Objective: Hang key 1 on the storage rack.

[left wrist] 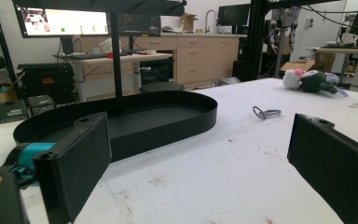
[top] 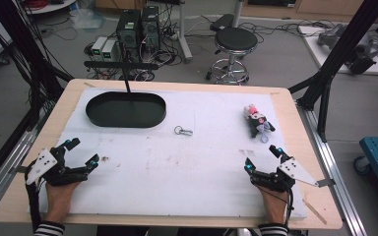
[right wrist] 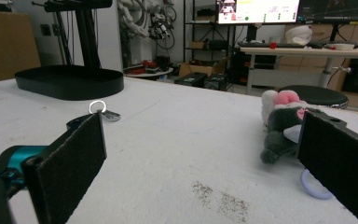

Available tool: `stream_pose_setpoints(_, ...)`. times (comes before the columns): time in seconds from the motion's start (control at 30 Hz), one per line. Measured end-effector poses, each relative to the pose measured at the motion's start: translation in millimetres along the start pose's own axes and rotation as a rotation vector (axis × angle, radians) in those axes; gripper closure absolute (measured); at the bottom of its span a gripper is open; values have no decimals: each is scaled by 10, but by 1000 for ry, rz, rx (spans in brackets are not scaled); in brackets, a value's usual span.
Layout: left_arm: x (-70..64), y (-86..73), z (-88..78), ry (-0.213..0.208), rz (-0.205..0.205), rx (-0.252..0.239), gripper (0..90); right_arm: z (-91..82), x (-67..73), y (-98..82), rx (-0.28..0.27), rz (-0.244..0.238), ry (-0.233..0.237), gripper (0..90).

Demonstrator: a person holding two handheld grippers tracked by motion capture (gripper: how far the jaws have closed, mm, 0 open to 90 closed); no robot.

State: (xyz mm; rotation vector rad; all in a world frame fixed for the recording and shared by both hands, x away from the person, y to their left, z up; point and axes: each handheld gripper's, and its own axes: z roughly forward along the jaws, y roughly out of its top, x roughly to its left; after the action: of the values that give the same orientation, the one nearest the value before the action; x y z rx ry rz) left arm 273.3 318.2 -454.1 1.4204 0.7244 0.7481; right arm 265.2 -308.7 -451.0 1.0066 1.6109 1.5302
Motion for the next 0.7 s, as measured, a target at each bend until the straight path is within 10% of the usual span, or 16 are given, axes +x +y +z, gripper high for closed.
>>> stream_pose_setpoints(0.7,4,0,0,1,-5,1,65,310,-270,700,167,-65,-23,8)
